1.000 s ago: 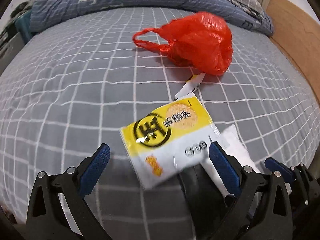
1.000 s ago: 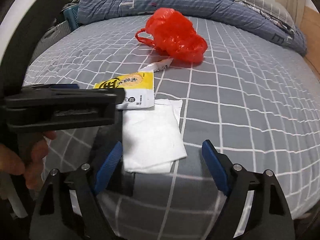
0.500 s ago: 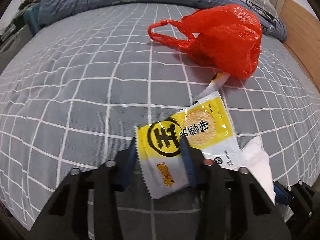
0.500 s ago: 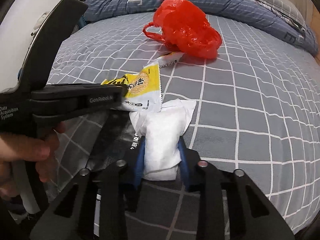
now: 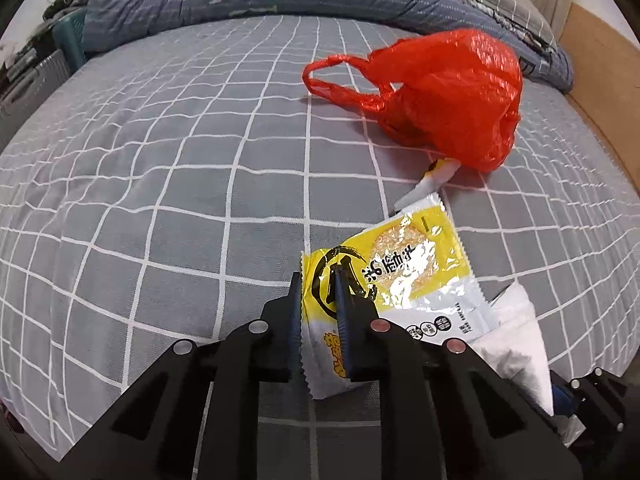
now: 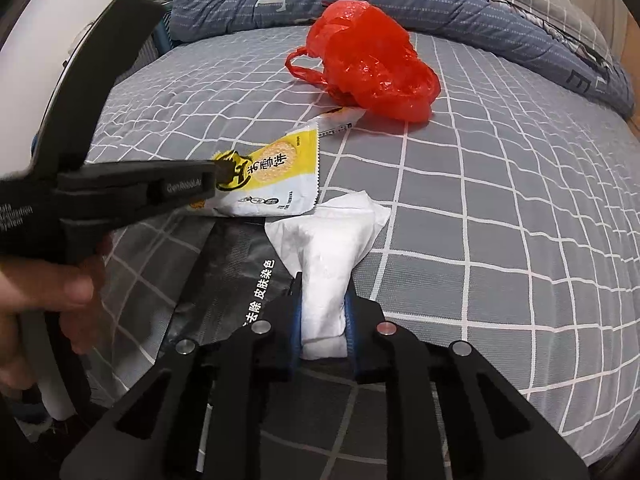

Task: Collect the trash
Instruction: 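Lift the yellow packet and white tissue and carry them toward the bin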

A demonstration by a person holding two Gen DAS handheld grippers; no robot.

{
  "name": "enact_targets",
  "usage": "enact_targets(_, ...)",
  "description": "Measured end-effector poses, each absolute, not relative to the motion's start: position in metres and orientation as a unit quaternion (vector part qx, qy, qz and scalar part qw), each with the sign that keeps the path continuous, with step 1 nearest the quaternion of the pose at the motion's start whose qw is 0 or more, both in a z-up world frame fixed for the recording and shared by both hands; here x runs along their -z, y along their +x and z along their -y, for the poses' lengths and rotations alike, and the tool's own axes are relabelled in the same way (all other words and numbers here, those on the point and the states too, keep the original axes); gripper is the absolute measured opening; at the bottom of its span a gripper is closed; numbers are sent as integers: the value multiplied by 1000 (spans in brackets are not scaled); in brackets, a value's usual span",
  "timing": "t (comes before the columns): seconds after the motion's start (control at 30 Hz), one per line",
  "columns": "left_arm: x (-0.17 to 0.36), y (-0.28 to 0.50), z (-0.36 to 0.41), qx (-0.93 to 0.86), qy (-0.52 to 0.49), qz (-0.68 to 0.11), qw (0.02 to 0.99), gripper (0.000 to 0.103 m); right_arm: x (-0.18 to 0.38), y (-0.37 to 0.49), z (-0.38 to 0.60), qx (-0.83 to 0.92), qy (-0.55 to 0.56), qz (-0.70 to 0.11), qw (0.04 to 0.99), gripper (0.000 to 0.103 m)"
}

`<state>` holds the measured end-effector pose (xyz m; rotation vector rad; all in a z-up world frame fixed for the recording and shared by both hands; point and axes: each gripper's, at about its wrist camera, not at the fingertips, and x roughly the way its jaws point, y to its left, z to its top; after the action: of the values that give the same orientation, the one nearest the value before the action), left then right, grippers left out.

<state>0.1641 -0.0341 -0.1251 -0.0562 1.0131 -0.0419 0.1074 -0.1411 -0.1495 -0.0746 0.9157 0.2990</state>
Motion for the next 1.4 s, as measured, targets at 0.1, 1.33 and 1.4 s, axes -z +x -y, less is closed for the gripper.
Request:
enact_targets(0.1,120,163,32,25,-34,-480,877,13,147,107,142,-144,-34,-438,887,13)
enact_targets(1.33,46,101,17,18,-41,-447,893,4,120,73,178,-92,-21,-420,903,7)
enact_targets(1.4,41,93,14,17,-46,-446,894,4,114,66,178,-87,-19,-418,904,7)
